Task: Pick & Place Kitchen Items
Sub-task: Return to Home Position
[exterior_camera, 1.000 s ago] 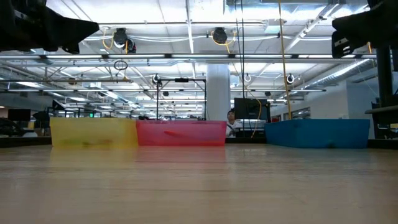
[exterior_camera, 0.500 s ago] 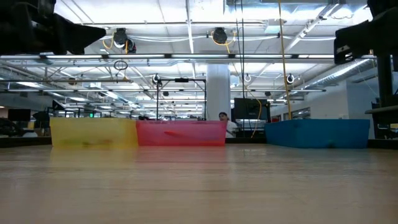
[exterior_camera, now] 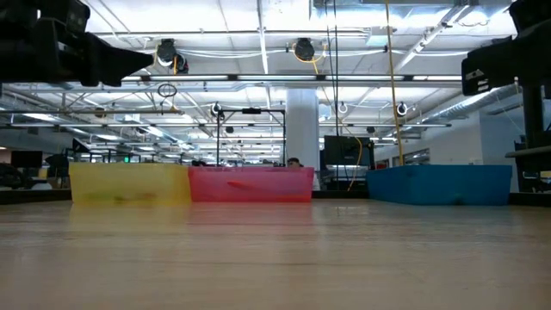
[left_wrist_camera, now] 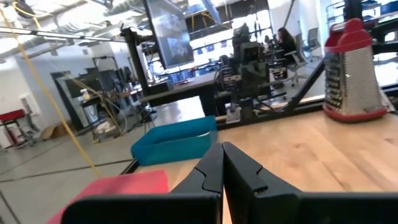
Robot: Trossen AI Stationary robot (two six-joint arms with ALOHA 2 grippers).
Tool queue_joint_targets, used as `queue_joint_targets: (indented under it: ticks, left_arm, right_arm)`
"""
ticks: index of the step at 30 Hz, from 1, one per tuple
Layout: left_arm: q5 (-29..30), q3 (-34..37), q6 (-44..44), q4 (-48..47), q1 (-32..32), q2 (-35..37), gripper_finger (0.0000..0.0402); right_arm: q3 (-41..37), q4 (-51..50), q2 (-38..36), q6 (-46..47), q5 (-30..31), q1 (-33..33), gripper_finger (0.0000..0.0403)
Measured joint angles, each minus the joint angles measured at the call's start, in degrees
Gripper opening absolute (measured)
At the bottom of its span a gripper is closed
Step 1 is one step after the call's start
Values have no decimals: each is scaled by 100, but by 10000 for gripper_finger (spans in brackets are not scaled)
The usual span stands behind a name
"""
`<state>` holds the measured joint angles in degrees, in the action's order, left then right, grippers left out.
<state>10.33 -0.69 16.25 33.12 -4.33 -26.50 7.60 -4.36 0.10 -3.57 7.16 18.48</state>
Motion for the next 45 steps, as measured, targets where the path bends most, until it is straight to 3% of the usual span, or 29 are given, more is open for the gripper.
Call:
queue_joint_targets:
  ticks: [31,38,45]
  left_arm:
    - [70,-2,-48,-340,111,-7,9]
    - [72,-2,-375,-781,111,-11,11]
    - [50,-2,-430,-769,111,-4,25]
  right_arm:
    - [-4,-13,2,132,2,0,0]
    - [-436,770,6,73,-27,1,0]
    - [-509,864,2,74,-123,0,0]
